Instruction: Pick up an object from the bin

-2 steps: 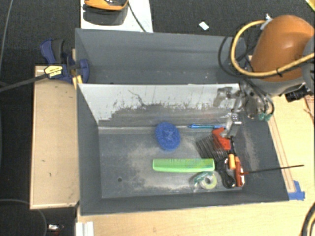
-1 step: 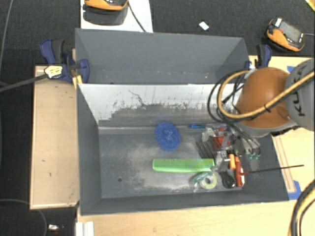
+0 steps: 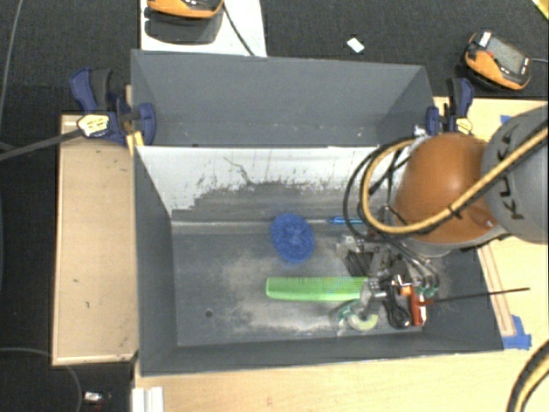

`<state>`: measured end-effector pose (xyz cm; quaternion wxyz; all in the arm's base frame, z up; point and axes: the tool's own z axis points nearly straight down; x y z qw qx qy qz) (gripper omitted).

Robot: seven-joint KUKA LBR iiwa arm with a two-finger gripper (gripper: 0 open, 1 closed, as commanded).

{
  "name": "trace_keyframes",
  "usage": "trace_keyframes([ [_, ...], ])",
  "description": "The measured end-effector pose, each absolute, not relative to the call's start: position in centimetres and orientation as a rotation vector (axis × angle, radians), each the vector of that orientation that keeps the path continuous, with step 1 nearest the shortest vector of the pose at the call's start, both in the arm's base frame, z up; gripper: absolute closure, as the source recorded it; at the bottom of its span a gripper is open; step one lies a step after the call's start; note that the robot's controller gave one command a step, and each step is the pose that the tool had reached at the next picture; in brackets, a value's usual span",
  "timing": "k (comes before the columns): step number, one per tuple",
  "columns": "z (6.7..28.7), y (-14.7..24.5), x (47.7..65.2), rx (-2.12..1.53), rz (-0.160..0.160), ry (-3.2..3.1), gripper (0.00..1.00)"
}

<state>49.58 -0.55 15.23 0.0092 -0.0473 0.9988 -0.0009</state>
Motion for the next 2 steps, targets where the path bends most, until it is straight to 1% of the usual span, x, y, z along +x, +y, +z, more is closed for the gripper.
trace_keyframes([
  [1, 12.8, 0.0, 49.2, 0.169, -0.002, 3.133, 0.00],
  [2, 7.1, -0.7, 52.0, 0.079, 0.001, 3.120, 0.00],
])
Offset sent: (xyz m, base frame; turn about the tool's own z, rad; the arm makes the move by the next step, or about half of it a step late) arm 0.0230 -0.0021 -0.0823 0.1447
